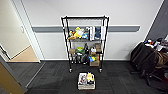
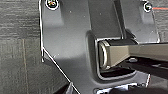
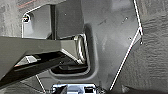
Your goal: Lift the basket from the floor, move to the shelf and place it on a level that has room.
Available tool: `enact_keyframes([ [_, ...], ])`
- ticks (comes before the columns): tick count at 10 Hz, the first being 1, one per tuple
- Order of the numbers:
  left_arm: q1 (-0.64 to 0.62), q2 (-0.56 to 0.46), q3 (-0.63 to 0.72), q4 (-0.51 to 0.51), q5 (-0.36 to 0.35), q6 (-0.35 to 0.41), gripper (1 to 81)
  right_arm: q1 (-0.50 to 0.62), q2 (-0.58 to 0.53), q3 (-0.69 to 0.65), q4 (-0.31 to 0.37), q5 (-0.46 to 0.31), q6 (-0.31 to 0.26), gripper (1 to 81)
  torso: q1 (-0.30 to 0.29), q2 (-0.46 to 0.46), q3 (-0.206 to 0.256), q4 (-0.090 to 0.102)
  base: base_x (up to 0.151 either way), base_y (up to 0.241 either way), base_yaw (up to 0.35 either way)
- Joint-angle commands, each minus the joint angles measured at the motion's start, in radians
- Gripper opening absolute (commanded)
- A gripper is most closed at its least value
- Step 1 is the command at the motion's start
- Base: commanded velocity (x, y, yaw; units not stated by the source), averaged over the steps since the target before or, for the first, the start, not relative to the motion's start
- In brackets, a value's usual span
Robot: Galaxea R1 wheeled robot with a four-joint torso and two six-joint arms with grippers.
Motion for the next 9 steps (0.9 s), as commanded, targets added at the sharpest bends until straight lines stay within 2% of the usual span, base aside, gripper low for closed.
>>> enact_keyframes([
  [1, -0.019, -0.006, -0.003, -0.007, 0.061, 0.007, 81.1, 0.013, -0.002, 0.007, -0.002, -0.064, -0.003, 81.1, 0.000, 0.000, 0.000, 0.000, 0.137, 0.000, 0.000],
  [9, -0.007, -0.005, -0.003, -0.009, 0.060, 0.006, 81.1, 0.028, -0.010, 0.001, 0.003, -0.062, -0.001, 81.1, 0.000, 0.000, 0.000, 0.000, 0.136, 0.000, 0.000],
])
